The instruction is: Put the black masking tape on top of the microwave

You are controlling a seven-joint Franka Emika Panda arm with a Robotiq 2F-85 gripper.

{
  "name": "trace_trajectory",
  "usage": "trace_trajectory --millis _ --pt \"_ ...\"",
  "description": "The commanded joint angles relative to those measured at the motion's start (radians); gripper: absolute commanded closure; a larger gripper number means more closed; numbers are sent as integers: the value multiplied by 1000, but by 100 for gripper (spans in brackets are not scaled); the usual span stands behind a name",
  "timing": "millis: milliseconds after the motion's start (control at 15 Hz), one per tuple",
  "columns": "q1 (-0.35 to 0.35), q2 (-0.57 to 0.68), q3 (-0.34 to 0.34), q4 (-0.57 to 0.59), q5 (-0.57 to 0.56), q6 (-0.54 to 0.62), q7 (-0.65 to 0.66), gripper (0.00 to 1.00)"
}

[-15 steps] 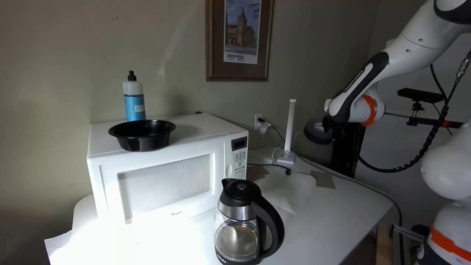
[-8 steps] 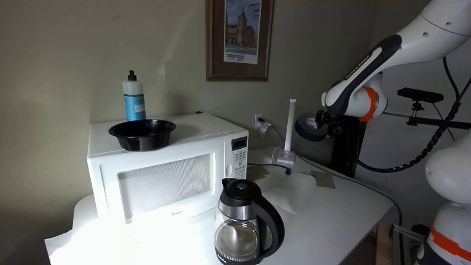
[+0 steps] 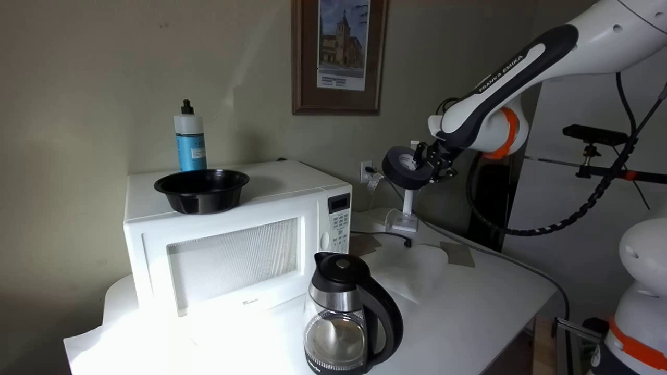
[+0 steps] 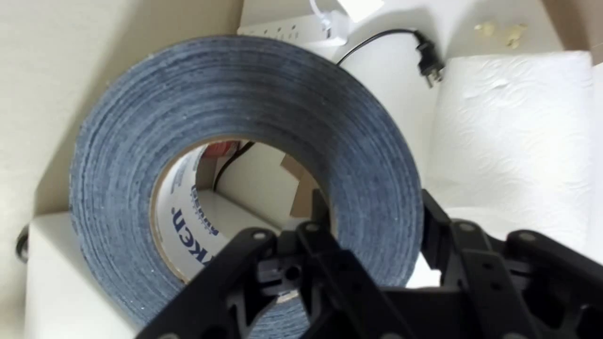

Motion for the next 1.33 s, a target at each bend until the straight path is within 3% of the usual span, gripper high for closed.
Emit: trace_trajectory --millis 0,67,333,400,533,733,800,933,1267 --pt "129 -137 -30 98 27 -188 -93 79" --pt "268 -148 -158 145 -78 -256 -39 79" --pt "497 -155 -282 375 -22 -504 -127 79" --pt "439 -157 -254 264 -85 -423 -46 54" --pt "494 -158 -277 342 -65 -488 -70 54" --pt "502 -152 -284 356 -62 -496 -80 54" --pt "499 -141 -280 354 -71 -506 -80 79" --pt "535 -90 -276 404 -77 -564 -120 79" --pt "546 106 -194 665 -175 -859 -72 79"
